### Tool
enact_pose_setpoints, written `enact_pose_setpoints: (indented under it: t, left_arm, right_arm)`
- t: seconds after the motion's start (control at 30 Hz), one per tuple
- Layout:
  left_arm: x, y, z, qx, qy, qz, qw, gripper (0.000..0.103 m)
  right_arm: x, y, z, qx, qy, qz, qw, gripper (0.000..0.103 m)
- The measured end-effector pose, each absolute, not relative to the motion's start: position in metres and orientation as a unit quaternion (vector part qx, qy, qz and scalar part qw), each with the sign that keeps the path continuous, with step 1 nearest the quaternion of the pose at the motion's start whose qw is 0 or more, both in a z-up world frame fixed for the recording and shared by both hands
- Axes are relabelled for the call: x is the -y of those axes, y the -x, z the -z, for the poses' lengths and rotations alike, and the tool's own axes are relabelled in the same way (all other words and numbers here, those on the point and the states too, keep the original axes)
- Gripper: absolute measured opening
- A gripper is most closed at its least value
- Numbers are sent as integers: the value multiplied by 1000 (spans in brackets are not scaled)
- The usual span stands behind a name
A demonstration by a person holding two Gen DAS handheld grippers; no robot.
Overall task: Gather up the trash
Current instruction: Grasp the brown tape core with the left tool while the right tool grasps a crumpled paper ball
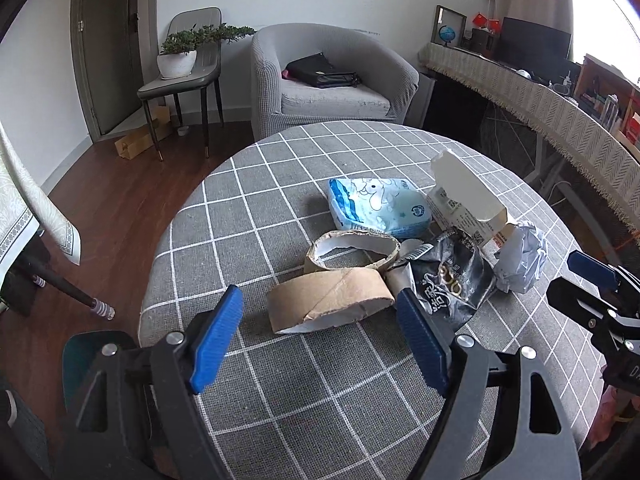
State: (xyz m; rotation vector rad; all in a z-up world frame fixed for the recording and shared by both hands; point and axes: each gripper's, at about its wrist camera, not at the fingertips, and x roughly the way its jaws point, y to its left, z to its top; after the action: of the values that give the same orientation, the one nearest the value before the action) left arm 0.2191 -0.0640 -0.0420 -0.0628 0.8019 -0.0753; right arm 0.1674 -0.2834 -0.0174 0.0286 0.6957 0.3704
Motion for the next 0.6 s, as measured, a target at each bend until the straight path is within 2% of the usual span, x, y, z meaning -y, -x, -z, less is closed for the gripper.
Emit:
enact_pose_setpoints:
  t: [0.3, 0.37, 0.47, 0.6]
  left_arm:
    - [62, -230, 49, -403, 43, 37, 913, 81]
    - [63, -233, 51, -408, 34, 39, 911, 70]
    - [65, -233, 52, -408, 15, 37, 912, 59]
    - [61, -233, 52, -406, 20, 49, 912, 58]
  right_arm:
    - [282, -179, 18, -350, -25, -187, 918, 80]
    - [280, -183, 19, -354, -32, -190, 915, 80]
    - [276, -190, 22, -365, -32, -185, 912, 80]
    - [275, -199, 29, -377, -47, -186, 906, 80]
